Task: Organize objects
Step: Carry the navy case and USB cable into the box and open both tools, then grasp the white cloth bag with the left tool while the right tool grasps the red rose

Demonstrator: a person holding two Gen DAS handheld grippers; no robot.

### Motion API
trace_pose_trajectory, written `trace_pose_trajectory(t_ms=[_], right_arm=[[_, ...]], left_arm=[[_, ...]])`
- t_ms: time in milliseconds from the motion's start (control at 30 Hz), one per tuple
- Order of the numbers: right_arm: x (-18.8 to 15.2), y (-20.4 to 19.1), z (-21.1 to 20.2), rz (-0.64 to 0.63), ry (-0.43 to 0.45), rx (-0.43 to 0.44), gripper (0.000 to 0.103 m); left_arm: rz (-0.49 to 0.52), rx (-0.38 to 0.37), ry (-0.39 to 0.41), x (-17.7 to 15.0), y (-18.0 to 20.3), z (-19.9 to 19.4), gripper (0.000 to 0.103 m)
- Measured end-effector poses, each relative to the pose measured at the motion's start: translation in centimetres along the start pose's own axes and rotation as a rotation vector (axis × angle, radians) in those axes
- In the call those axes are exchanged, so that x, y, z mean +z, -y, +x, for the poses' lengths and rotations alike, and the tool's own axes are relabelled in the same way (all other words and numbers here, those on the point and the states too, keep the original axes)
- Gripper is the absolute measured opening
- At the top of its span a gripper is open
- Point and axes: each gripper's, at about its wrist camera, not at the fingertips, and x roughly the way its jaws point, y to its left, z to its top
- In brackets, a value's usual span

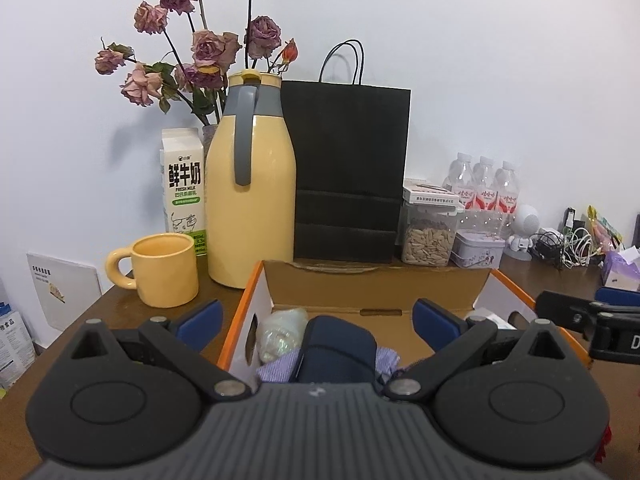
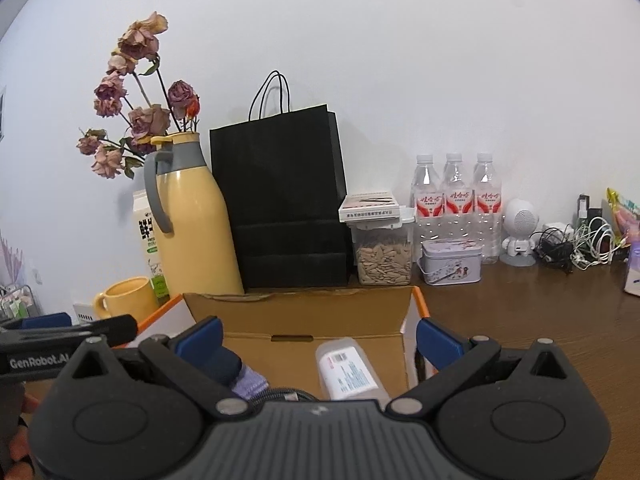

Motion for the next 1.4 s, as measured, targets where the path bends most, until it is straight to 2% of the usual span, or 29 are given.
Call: trace_pose_trajectory(t_ms=[300, 533, 767, 967, 1067, 1100, 1167, 1200, 1233, 1300, 1400], right_arm=[[-1.0, 2.6, -4.2, -0.043, -0.038, -0.055, 0.103], [-3.5, 4.8, -5.9, -0.079, -0.13, -0.101, 0.103], [-6.7, 6.5, -5.3, -0.105, -0.258, -0.116, 0.103], [-7.7, 6.5, -3.3, -0.11, -0.323, -0.088, 0.1], [-7.7, 6.3, -2.5, -0.113, -0.343, -0.08, 0.094], [-7.8, 6.4, -2.4, -0.108, -0.348, -0.075, 0.089], [-7.9, 6.3, -2.2, -0.099, -0.364, -0.046, 0.072], [-8.0, 6.3, -2.2, -0.097, -0.368, -0.034, 0.054], [-8.1, 6.2, -2.3, -0.099, -0.364, -0.029, 0.048], [-8.2, 6.2, -2.6, -0.101, -0.346, -0.02, 0.04], [-8.1, 5.9, -3.5, -0.108, -0.298, -0.025, 0.039]], left_arm=[[0.015, 0.024, -0.032, -0.9, -0.8, -3.2, 0.103], [0.026, 0.042, -0.088, -2.5, -1.5, -4.7, 0.103], [0.038, 0.052, -0.155, -4.8, -2.4, -5.7, 0.103], [-0.001, 0.061, -0.212, -6.6, -3.4, -6.6, 0.103], [-0.015, 0.058, -0.231, -7.3, -3.7, -7.0, 0.103], [-0.015, 0.059, -0.238, -7.5, -3.8, -7.1, 0.103], [-0.014, 0.06, -0.246, -7.8, -3.8, -7.2, 0.103], [-0.015, 0.059, -0.251, -7.9, -3.8, -7.2, 0.103], [-0.015, 0.057, -0.255, -7.9, -3.8, -7.2, 0.103], [-0.014, 0.052, -0.258, -8.0, -3.6, -7.2, 0.103], [-0.006, 0.039, -0.262, -8.2, -3.2, -7.4, 0.103]])
